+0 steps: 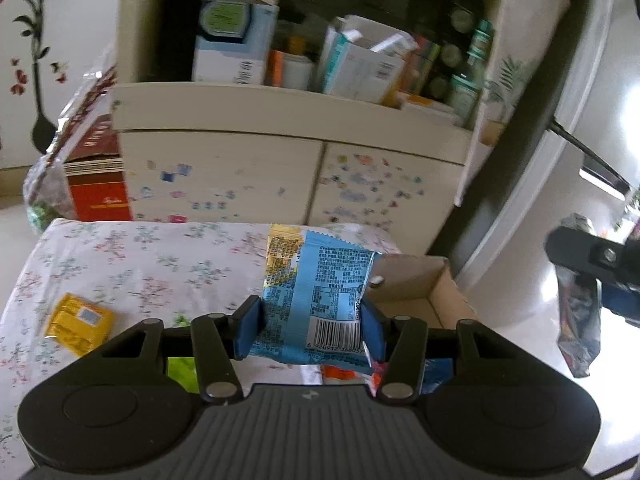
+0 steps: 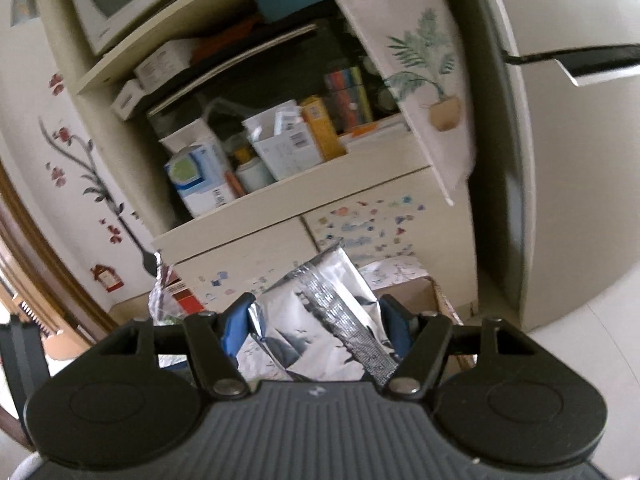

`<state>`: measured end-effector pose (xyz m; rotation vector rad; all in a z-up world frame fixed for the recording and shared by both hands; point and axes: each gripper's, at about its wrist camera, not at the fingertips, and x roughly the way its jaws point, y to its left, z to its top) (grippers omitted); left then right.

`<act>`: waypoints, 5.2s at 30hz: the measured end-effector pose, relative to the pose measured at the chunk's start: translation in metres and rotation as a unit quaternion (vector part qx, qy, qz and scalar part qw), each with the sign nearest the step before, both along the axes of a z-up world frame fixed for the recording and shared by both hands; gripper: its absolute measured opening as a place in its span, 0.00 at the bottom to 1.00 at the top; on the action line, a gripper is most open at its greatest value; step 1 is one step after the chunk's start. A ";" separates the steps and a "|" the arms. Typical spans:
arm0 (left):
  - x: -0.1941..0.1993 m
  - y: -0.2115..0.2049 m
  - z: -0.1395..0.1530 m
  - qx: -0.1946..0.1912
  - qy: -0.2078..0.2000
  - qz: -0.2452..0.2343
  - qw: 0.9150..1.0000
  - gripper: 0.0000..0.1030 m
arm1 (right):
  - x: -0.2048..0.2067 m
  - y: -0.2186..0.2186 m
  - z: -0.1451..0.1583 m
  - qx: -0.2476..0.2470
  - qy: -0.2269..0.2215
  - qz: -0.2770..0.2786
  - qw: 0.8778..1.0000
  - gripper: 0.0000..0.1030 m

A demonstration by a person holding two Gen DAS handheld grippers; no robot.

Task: Organize snacks
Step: 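Carry both packets over the box and open both tools, then withdraw both tools from the box back over the table, then grasp the yellow packet with the left tool while the right tool grasps the green packet, then lift and carry both packets over the cardboard box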

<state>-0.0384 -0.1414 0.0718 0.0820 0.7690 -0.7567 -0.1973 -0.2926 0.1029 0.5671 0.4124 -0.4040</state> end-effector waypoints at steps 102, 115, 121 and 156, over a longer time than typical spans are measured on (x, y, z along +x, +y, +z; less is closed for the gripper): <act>0.201 0.109 -0.133 0.135 0.086 0.253 0.954 1.00 | 0.212 0.164 -0.167 -0.104 0.175 0.199 0.959 0.90; 0.176 0.148 -0.131 0.149 0.108 0.209 0.960 1.00 | 0.198 0.164 -0.162 -0.085 0.186 0.192 0.960 0.57; 0.160 0.158 -0.129 0.155 0.122 0.202 0.959 1.00 | 0.183 0.167 -0.157 -0.052 0.183 0.199 0.961 0.53; 0.033 0.198 -0.068 0.040 0.110 0.191 0.975 0.65 | 0.056 0.185 -0.109 -0.033 0.137 0.173 0.975 0.53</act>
